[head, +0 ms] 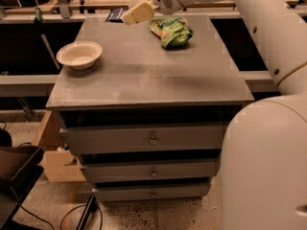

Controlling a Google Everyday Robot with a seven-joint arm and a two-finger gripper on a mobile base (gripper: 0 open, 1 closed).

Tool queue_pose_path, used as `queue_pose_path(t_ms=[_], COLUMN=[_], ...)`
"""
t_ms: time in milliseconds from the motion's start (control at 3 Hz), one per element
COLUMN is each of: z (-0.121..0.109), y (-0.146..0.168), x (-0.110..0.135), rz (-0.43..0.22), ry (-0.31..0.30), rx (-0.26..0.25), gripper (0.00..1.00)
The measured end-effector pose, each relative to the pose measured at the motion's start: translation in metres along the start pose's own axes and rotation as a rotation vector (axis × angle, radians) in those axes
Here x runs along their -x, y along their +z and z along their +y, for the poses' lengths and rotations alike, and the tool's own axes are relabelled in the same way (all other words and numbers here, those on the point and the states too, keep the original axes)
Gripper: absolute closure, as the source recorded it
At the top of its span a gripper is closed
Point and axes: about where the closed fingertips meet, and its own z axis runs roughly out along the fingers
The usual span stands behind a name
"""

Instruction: Move rxbar blueberry near paper bowl

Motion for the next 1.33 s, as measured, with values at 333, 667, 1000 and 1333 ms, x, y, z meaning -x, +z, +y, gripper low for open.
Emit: queue_pose_path(t_ms=[333, 667, 1000, 1333], z=[0.017, 0.038, 0.037, 0.039], y=[0.027, 0.056, 0.057, 0.06], x=[-0.037, -0.065, -0.063, -0.063], rz=[0.027, 0.033, 0.032, 0.032], ry=[0.036, 0.069, 0.066, 0.067], rx=[0.052, 0.114, 0.114, 0.119], gripper=[1.0, 0.97, 0.74, 0.5])
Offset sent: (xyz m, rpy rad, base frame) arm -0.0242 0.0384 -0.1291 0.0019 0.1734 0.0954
